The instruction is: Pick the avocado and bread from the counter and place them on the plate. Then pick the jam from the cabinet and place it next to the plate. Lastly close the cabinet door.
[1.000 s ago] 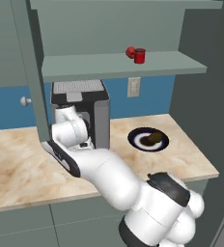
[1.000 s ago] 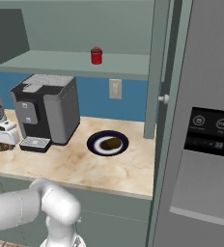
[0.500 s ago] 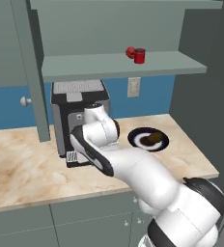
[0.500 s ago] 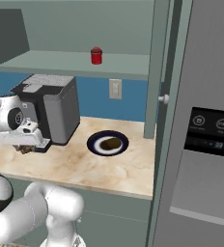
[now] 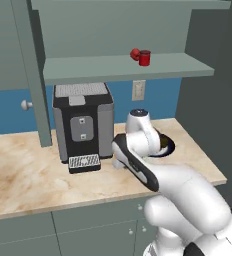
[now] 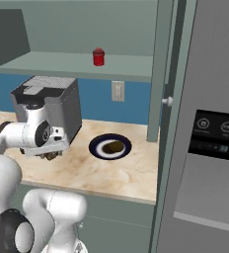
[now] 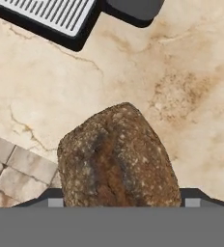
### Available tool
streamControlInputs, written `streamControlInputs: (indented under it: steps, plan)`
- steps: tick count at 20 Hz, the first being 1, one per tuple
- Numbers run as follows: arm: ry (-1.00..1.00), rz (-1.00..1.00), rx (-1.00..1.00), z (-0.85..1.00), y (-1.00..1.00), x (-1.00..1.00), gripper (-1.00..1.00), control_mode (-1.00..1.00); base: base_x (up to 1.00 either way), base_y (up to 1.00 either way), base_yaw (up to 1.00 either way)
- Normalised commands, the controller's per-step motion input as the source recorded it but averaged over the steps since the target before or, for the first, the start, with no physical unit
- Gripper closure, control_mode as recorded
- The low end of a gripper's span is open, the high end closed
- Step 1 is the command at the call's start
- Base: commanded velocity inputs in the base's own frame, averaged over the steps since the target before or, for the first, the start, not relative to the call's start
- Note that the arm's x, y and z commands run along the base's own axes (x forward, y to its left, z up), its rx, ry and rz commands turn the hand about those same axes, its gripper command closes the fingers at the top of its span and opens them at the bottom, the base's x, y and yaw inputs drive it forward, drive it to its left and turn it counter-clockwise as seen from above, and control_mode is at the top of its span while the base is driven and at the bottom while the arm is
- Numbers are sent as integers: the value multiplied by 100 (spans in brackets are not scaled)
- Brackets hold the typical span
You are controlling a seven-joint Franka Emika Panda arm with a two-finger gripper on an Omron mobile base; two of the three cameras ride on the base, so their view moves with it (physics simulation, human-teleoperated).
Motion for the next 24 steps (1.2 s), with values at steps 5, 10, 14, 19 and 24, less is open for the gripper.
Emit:
streamControlInputs:
  steps: [5,10,14,19,24]
  plan:
    - [-6,27,18,0,-95,21,100,-100,0,0,0]
    - [1,5,17,0,-50,42,100,-100,0,0,0]
    - [11,1,16,2,-39,64,100,-100,0,0,0]
    - [29,0,3,17,-22,78,100,-100,0,0,0]
    - [36,0,0,25,-8,68,100,-100,0,0,0]
